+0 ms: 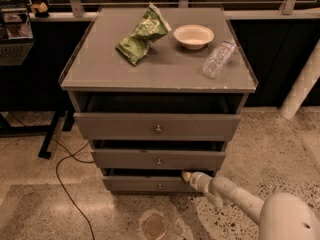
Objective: Open bottom drawer
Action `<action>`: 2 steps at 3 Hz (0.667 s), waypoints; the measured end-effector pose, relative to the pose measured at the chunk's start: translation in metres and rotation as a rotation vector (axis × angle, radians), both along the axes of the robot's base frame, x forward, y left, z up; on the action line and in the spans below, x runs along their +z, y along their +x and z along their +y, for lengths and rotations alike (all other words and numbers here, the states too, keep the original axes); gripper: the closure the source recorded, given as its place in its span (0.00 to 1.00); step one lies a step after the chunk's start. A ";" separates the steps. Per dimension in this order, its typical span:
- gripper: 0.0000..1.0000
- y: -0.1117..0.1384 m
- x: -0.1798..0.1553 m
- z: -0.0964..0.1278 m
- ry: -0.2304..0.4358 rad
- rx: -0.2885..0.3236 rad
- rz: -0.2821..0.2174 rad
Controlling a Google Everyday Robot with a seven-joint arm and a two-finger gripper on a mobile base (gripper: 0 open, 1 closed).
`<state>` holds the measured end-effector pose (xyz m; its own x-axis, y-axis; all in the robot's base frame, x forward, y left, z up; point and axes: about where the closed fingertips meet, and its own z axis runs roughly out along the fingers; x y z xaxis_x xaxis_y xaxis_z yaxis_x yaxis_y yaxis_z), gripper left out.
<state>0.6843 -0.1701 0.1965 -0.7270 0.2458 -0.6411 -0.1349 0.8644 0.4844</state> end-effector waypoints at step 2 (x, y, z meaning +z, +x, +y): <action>1.00 -0.006 0.000 -0.007 -0.005 0.001 0.032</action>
Offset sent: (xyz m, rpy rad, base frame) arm -0.1038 -0.0625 -0.0123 0.0807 0.2794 -0.0252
